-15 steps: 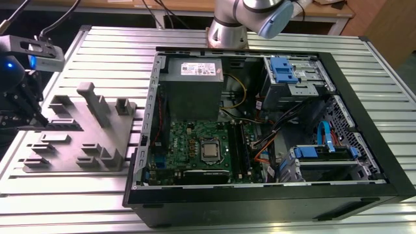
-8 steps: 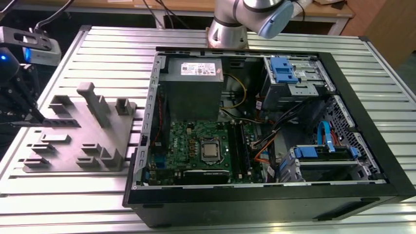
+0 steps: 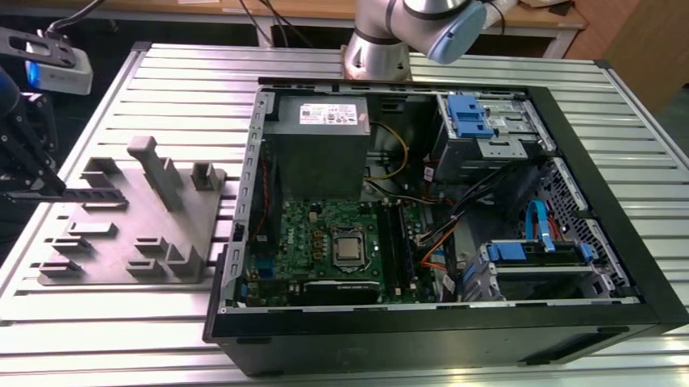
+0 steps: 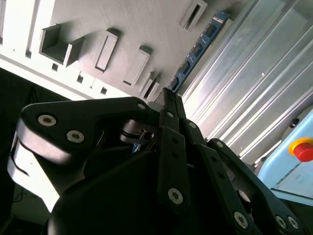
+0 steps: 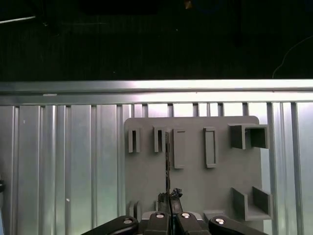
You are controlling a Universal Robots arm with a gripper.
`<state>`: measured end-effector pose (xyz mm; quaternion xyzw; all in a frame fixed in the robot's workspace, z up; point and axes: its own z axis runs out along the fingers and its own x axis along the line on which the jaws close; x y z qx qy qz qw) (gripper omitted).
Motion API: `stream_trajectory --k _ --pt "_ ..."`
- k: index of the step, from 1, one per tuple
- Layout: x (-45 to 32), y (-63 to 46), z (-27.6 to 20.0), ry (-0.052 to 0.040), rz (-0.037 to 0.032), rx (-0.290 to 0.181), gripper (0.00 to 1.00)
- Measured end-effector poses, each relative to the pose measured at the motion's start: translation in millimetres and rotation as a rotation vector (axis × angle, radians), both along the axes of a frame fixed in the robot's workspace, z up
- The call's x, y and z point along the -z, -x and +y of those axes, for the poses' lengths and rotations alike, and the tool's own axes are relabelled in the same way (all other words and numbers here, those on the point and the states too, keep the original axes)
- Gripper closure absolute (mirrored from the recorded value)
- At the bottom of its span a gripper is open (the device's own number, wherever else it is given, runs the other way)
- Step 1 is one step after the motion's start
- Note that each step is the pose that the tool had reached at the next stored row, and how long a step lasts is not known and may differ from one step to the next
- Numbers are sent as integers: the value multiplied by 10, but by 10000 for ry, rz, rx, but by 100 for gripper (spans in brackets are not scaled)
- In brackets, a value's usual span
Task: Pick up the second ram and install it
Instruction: 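Pick up the second ram and move it above second insertion slot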
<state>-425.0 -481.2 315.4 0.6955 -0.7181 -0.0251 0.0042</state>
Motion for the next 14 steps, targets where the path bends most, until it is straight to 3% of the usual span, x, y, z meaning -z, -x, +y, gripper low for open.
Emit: stream_trajectory --k 14 --pt "-299 0 0 -46 0 0 92"
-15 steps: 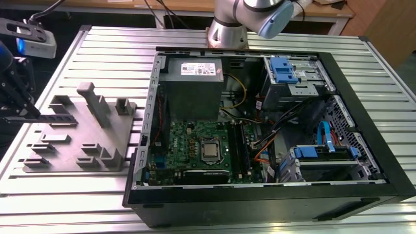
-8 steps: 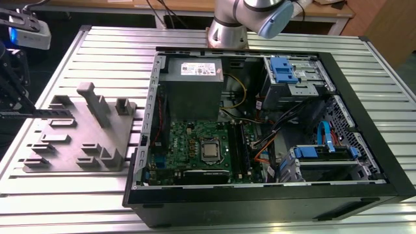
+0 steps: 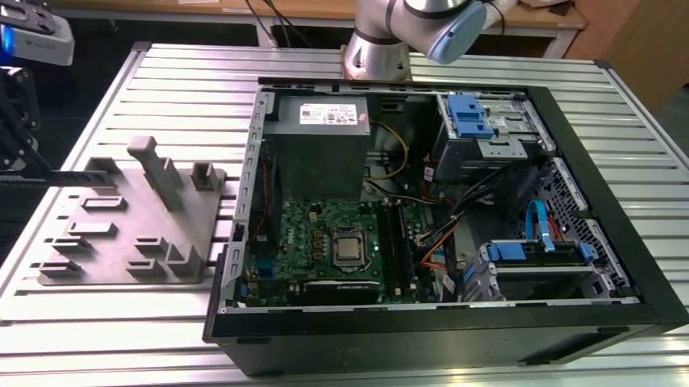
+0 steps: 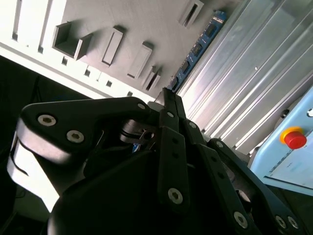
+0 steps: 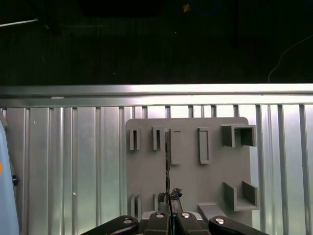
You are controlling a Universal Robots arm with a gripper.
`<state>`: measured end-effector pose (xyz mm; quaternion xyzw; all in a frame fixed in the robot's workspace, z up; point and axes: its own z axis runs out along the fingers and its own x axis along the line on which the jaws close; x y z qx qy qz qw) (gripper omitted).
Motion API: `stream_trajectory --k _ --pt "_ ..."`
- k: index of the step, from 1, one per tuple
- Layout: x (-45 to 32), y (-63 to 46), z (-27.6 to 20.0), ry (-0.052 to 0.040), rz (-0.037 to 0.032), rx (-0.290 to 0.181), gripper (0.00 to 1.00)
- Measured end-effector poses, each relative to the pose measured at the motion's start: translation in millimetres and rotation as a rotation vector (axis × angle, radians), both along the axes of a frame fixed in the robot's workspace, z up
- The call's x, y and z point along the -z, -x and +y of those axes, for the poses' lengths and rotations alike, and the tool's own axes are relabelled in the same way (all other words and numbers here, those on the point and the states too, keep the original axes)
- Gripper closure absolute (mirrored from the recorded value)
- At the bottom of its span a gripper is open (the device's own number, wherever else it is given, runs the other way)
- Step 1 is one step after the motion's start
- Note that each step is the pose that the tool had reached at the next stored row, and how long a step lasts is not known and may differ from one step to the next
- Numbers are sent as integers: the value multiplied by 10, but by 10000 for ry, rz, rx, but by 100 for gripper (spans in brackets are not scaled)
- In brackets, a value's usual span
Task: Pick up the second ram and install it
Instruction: 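Pick up the second ram and move it above second insertion slot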
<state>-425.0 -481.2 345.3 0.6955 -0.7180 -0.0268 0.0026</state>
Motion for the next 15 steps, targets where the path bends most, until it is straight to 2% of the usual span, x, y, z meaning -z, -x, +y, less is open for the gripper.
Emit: stream_trajectory --k 15 --pt "-334 0 0 -62 1 0 92"
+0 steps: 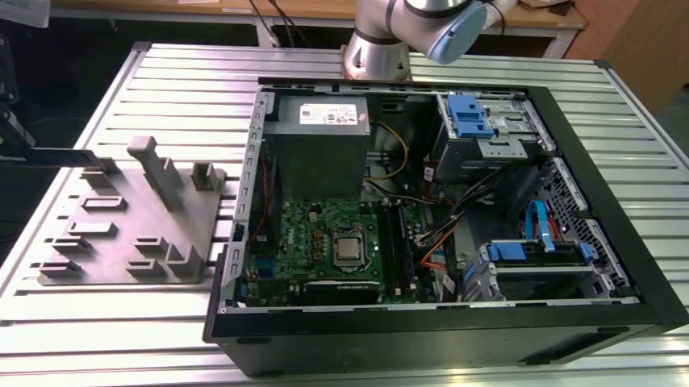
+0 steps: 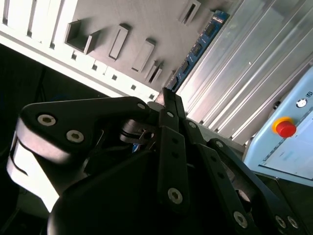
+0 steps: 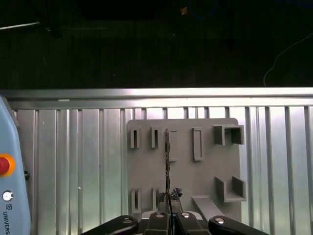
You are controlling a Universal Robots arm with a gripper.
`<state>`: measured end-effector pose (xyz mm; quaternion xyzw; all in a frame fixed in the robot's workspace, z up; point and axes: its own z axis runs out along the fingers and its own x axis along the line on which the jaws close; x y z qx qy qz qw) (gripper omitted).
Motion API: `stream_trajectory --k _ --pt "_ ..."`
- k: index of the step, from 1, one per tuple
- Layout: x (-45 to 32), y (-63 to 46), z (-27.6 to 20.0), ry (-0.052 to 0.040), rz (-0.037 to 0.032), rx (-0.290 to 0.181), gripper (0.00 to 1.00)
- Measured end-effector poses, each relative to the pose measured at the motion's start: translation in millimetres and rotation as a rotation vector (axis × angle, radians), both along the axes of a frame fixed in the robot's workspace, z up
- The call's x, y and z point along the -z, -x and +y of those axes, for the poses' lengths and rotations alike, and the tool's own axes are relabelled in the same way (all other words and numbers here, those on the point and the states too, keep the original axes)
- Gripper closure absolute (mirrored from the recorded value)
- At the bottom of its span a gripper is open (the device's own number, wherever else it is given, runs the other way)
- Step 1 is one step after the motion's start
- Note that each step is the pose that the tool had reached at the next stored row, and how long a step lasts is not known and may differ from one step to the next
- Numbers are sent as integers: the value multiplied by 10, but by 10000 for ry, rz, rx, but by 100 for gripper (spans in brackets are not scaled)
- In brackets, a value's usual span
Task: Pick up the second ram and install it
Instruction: 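Pick up the second ram and move it above second insertion slot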
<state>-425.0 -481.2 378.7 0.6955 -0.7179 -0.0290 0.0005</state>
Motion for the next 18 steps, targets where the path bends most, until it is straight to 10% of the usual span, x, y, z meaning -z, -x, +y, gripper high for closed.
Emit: stream_trajectory --k 6,18 --pt "-126 0 0 -12 -1 0 92" --pt "-140 -15 -1 -11 1 -2 92"
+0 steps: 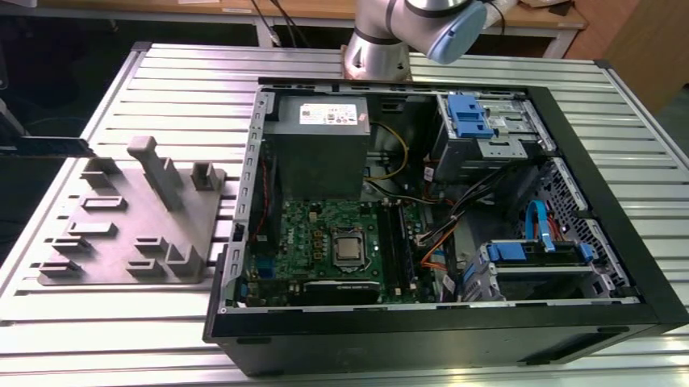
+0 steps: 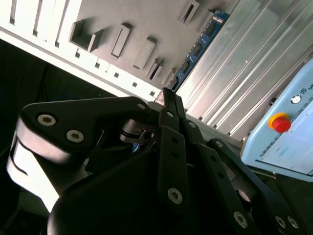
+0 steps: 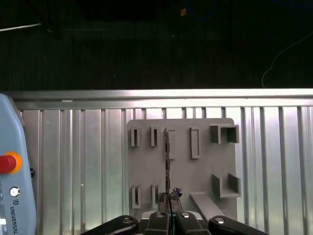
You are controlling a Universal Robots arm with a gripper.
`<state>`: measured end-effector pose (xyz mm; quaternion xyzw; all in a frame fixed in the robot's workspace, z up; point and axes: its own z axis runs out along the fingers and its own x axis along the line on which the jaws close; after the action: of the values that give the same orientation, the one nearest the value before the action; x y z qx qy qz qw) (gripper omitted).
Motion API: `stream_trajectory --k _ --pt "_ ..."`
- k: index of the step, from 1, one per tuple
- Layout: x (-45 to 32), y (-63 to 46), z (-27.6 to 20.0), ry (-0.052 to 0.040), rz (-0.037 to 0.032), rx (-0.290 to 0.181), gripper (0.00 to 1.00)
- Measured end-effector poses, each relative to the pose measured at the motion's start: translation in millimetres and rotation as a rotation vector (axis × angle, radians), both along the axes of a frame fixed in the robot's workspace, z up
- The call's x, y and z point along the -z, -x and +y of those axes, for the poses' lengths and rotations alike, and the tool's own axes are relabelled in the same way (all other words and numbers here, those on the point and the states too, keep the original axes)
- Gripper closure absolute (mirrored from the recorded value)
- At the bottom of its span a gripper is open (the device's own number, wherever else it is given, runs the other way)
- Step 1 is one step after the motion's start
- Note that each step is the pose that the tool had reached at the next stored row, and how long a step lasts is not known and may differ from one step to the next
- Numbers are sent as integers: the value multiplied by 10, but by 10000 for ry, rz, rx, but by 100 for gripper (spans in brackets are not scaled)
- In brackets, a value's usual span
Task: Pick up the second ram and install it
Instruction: 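Pick up the second ram and move it above second insertion slot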
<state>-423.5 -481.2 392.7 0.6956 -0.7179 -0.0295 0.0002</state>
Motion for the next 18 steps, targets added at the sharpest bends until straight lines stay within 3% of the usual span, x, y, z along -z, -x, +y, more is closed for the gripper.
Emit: stream_trajectory --k 7,18 --pt "2 -86 1 -2 -2 2 92" --pt "2 -310 0 -1 -2 1 92"
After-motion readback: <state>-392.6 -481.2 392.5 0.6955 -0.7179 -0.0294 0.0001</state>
